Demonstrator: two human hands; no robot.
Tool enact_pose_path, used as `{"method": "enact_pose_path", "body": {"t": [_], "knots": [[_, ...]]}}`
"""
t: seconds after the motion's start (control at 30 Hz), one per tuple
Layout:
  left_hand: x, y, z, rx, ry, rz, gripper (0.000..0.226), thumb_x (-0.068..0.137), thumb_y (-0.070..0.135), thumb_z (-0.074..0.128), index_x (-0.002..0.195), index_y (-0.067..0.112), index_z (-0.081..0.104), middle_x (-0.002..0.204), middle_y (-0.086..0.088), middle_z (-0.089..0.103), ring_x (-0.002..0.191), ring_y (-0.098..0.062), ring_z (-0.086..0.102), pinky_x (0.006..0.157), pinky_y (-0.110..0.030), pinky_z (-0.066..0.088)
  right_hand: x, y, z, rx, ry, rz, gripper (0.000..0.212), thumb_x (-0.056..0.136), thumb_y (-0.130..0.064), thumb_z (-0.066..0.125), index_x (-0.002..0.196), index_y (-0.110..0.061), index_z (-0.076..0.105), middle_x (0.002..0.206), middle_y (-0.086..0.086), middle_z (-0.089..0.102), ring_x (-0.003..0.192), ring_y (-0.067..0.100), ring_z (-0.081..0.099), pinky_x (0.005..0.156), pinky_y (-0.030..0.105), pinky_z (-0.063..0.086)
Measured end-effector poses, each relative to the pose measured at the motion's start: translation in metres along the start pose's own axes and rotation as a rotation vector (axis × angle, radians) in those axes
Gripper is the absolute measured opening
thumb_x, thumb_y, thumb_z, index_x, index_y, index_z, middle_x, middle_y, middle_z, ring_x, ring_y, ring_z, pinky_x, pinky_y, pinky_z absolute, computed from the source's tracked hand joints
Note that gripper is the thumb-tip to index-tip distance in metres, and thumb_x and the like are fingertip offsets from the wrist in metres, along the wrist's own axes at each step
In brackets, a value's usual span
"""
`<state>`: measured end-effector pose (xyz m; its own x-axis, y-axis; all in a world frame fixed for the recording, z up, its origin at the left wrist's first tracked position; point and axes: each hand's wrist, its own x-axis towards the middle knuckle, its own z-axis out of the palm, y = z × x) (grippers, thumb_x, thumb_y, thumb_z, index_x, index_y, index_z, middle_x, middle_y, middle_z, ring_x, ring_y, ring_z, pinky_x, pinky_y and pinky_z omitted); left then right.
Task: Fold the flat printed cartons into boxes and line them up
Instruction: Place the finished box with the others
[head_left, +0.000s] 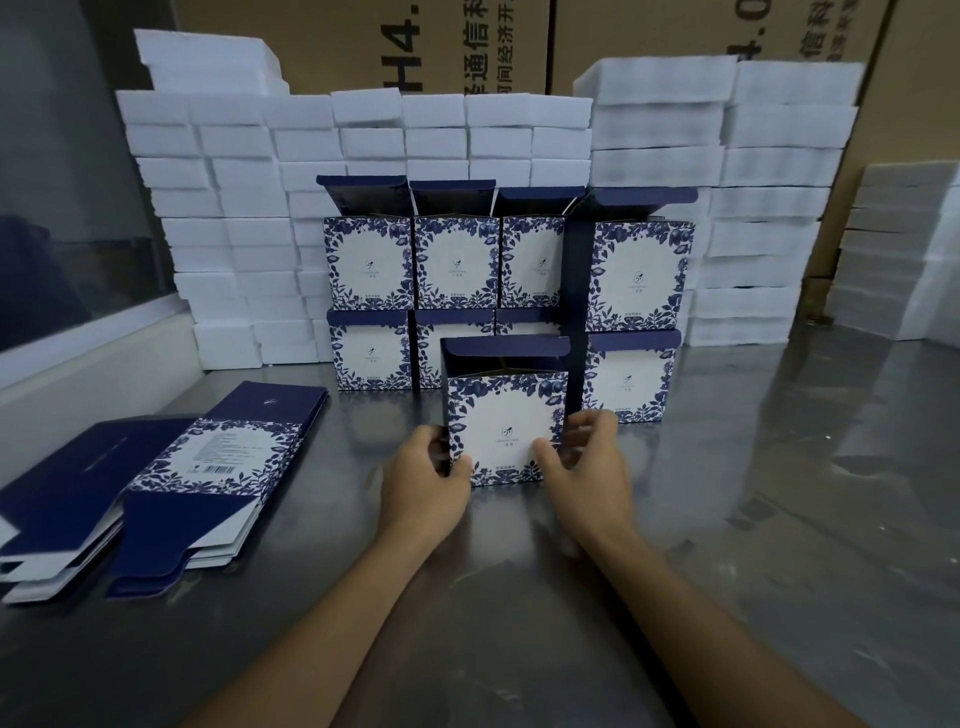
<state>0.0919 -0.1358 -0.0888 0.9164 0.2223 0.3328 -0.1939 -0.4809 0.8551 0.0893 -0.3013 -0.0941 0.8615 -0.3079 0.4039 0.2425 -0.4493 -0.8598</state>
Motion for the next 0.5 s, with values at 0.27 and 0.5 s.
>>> {"method": "enact_pose_path", "body": {"t": [0.27, 0.5], "knots": [[0.029, -0.001, 0.034, 0.054, -0.137, -0.006, 0.031, 0.080, 0.023, 0.069, 0.101, 0.034, 0.049, 0.098, 0.008, 0.065, 0.095, -0.017, 0.063, 0.090, -0.038, 0.053, 0.014, 0.003, 0.002, -0.032, -0.056, 0.073, 0.044, 0.093, -0.023, 0.064, 0.132, -0.017, 0.045, 0.125, -0.001, 0.058, 0.116, 0.020, 0.056, 0.099, 0.035, 0.045], [0.055, -0.003, 0.054, 0.235, -0.171, -0.015, 0.039, 0.079, 0.046, 0.064, 0.115, 0.035, 0.055, 0.116, 0.008, 0.068, 0.110, -0.025, 0.060, 0.096, -0.042, 0.049, 0.031, 0.006, 0.009, -0.190, -0.100, 0.038, 0.061, 0.094, -0.023, 0.062, 0.148, -0.010, 0.037, 0.150, 0.006, 0.038, 0.133, 0.022, 0.043, 0.104, 0.027, 0.032]]}}
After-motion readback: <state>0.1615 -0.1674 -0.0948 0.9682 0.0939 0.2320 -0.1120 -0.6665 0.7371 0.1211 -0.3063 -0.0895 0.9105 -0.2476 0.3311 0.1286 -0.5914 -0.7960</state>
